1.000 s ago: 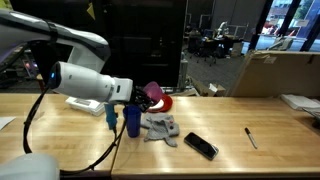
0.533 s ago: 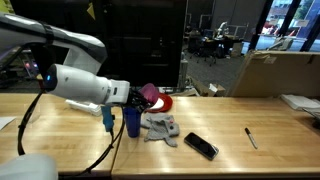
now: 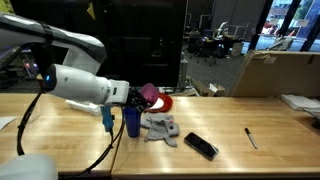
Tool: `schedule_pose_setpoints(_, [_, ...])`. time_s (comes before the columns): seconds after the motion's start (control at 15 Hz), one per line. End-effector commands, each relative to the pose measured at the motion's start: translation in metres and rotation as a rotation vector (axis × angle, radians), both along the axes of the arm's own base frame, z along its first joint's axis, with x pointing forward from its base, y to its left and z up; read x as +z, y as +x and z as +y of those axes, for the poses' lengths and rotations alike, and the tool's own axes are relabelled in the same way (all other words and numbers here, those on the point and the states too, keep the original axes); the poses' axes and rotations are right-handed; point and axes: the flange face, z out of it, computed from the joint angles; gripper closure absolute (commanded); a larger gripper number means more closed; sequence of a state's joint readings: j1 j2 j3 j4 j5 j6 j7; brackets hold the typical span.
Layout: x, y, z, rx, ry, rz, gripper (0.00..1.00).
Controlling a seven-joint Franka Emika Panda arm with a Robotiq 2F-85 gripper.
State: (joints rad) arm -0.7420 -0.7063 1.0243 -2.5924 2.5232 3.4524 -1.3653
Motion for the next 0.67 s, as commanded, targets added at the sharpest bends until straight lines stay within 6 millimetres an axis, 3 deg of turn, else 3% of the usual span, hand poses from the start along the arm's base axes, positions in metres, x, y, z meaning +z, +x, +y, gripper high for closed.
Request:
schedule_pose_setpoints(0.0, [0.000,0.000,0.000,0.000,0.000,0.000,0.96])
schedule_pose_setpoints(0.6, [-0.001,0.003,0.013,0.029,-0.027,0.011,0.99])
